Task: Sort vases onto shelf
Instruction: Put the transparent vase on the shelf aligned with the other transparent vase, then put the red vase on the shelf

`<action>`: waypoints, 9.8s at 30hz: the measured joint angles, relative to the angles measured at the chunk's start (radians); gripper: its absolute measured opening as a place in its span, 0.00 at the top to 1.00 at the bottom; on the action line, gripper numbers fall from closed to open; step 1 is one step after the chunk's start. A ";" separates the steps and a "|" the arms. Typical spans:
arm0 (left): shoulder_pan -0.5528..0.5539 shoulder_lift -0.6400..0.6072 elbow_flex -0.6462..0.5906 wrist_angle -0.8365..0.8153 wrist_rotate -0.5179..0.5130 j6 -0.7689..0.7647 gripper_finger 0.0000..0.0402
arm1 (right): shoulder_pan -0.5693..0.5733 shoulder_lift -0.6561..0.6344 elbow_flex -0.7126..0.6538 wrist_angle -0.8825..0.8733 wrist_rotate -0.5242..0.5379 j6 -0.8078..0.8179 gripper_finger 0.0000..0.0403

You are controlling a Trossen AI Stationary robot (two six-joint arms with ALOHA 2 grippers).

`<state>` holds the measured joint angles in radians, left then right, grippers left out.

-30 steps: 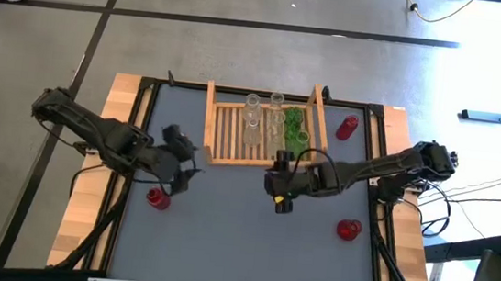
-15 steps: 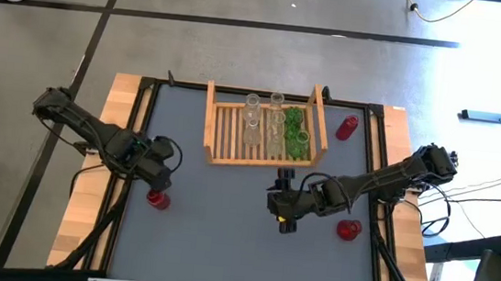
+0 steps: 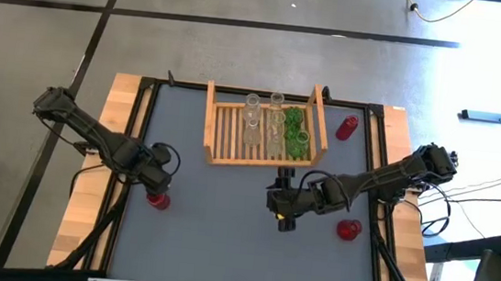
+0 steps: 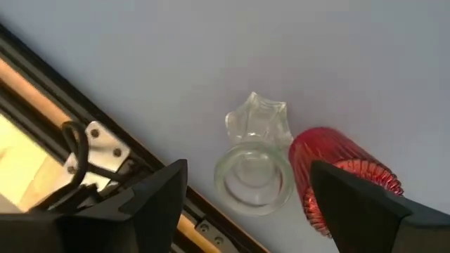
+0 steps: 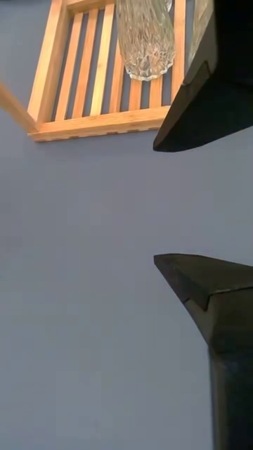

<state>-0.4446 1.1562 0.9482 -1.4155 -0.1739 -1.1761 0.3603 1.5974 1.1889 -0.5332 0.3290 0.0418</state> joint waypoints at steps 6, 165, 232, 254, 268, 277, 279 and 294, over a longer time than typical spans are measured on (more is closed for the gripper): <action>0.001 0.000 -0.053 0.024 -0.003 0.000 0.27 | 0.000 0.000 0.000 0.000 0.000 0.000 0.42; 0.648 0.489 0.097 1.347 -0.044 1.108 0.59 | -0.092 -0.161 -0.436 0.404 0.183 0.006 0.99; 0.203 0.173 0.068 0.995 -0.194 1.005 0.32 | -0.092 -0.160 -0.437 0.622 0.007 0.065 0.70; -0.208 -0.007 0.159 0.195 -0.098 0.019 0.32 | -0.092 -0.159 -0.437 0.639 -0.035 0.066 0.18; -0.291 0.048 0.159 0.066 -0.053 -0.166 0.32 | -0.092 -0.159 -0.437 0.517 -0.035 0.065 0.22; -0.330 0.087 0.120 0.072 -0.016 -0.221 0.32 | -0.092 -0.159 -0.437 0.537 -0.035 0.070 0.22; -0.337 0.088 0.094 0.073 -0.017 -0.232 0.32 | -0.092 -0.159 -0.437 0.536 -0.037 0.088 0.22; -0.336 0.088 -0.030 0.227 -0.039 -0.160 0.53 | -0.092 -0.159 -0.437 0.535 -0.055 0.122 0.22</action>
<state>-0.7803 1.2446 0.9180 -1.1886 -0.2126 -1.3357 0.2684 1.4384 0.7521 0.0021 0.2736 0.1635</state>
